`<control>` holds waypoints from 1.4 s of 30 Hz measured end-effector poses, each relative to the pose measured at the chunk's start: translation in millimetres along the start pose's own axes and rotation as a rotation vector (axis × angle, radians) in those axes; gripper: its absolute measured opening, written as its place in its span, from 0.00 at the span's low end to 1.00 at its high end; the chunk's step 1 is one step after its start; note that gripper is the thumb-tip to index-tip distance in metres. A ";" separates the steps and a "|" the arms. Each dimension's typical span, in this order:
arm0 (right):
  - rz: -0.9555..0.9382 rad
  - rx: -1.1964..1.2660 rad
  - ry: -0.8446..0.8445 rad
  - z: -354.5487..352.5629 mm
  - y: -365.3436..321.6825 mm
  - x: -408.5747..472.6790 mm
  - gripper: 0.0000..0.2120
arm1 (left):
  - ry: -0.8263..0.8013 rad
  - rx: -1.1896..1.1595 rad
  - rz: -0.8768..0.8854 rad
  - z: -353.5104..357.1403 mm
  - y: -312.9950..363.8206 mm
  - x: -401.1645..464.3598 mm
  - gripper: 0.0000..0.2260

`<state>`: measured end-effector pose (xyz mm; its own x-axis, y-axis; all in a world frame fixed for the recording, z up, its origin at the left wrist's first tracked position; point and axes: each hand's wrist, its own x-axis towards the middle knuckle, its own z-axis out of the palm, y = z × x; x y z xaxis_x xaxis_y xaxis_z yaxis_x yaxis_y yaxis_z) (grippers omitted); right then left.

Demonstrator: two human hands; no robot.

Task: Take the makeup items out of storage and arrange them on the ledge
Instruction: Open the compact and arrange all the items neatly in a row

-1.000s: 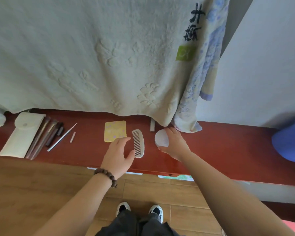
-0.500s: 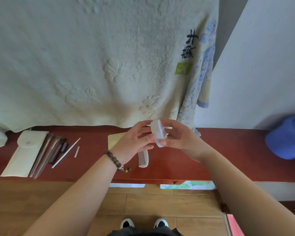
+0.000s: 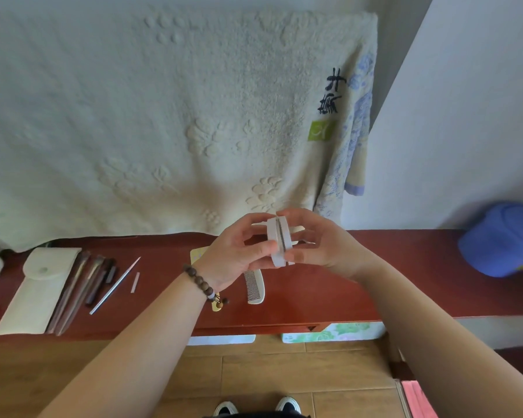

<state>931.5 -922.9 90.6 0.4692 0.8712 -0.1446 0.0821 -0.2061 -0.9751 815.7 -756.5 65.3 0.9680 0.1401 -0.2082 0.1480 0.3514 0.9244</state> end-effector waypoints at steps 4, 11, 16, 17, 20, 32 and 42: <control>0.017 0.069 -0.052 -7.5 -0.5 -4.1 0.28 | -0.068 -0.033 -0.023 -8.5 -0.9 -1.5 0.32; 0.015 0.181 -0.049 -10.9 1.0 -5.5 0.25 | -0.081 -0.146 -0.007 -15.1 -5.5 -3.0 0.36; -0.015 0.242 0.180 -4.6 8.6 -6.7 0.14 | 0.029 0.188 0.064 -14.1 -13.2 -3.6 0.31; -0.030 0.186 0.224 -3.6 9.2 -6.9 0.12 | 0.053 0.295 0.074 -12.1 -15.5 -3.2 0.30; -0.045 -0.032 0.345 -0.2 11.5 -5.3 0.09 | 0.115 0.439 0.084 -3.1 -25.1 -1.8 0.30; 0.175 0.069 0.506 -7.2 47.1 10.4 0.08 | 0.169 0.979 0.117 3.4 -77.0 8.2 0.32; 0.324 0.092 0.420 -15.4 103.3 46.3 0.07 | 0.229 1.180 -0.050 -2.8 -111.2 13.5 0.37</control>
<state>975.2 -910.7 -14.2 0.7706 0.5124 -0.3789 -0.1937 -0.3780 -0.9053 811.8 -791.0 -41.2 0.9152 0.3536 -0.1935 0.3943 -0.6857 0.6119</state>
